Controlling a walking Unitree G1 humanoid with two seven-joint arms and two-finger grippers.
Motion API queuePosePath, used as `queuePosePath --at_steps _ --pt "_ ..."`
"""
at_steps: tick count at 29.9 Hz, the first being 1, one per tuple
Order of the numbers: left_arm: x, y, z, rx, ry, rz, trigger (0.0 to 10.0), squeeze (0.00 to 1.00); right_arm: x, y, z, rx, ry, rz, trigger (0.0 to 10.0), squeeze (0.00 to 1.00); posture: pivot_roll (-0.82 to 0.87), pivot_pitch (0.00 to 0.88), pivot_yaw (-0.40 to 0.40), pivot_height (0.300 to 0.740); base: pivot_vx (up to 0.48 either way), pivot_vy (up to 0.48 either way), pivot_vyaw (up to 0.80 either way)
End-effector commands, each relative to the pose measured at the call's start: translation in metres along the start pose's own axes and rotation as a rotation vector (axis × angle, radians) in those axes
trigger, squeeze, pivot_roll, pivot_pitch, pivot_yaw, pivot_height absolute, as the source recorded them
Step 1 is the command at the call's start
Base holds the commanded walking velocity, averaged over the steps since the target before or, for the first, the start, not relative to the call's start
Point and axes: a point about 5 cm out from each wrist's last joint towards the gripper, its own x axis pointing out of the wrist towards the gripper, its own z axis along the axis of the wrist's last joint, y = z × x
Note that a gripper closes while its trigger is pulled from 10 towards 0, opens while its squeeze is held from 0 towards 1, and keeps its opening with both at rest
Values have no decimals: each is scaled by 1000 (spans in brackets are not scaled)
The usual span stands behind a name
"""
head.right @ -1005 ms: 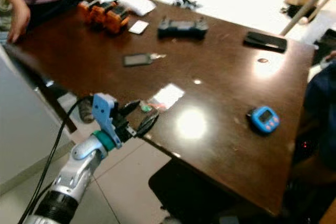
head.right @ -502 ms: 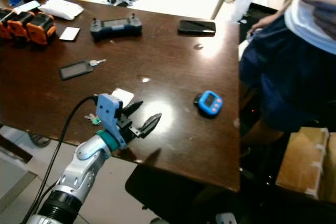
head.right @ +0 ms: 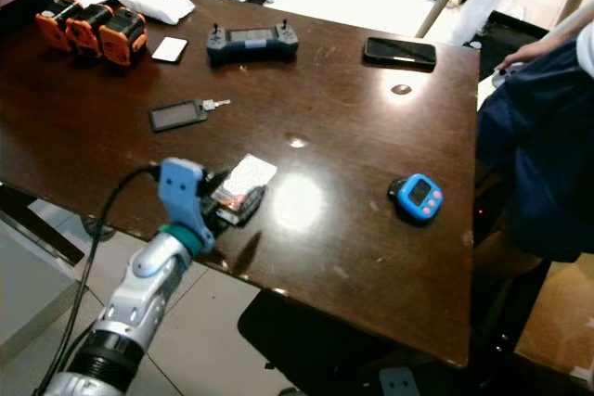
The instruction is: Hang keys on a hook
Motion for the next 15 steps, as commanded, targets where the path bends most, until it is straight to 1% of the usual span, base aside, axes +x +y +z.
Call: queuePosePath --at_steps 1,3,4,5,6,7,9,10,11,12,14,15 --pt "-6 9 -8 22 46 48 10000 0 -2 -1 -11 -1 33 0 10000 0 -56 68 79 740 0 0 0" --pt "-6 9 -8 22 46 48 10000 0 -2 -1 -11 -1 33 0 10000 0 -56 68 79 740 0 0 0" --pt "-9 15 -10 37 63 62 10000 0 -2 -1 -11 1 35 -1 10000 0 -59 69 79 740 0 0 0" --pt "-9 15 -10 37 63 62 10000 0 -2 -1 -11 1 35 -1 10000 0 -59 69 79 740 0 0 0" --pt "-12 17 -11 33 69 24 10000 0 -2 -2 -12 0 38 -1 10000 0 -55 71 75 740 0 0 0" --pt "-12 17 -11 33 69 24 10000 0 -2 -2 -12 0 38 -1 10000 0 -55 71 75 740 0 0 0" --pt "-17 17 -9 46 75 -85 10000 0 -2 -2 -12 -4 39 0 10000 0 -52 67 72 740 0 0 0" --pt "-17 17 -9 46 75 -85 10000 0 -2 -2 -12 -4 39 0 10000 0 -52 67 72 740 0 0 0" --pt "-18 18 -7 44 74 -126 10000 0 -2 -3 -11 -6 38 0 10000 0 -51 66 68 740 0 0 0" --pt "-18 21 -4 64 78 -159 10000 0 -2 -3 -10 -9 37 0 10000 0 -50 67 67 740 0 0 0" --pt "-18 21 -4 64 78 -159 10000 0 -2 -3 -10 -9 37 0 10000 0 -50 67 67 740 0 0 0" --pt "-18 23 -2 110 95 -181 10000 0 -1 -3 -10 -12 36 1 10000 0 -53 64 70 740 0 0 0"
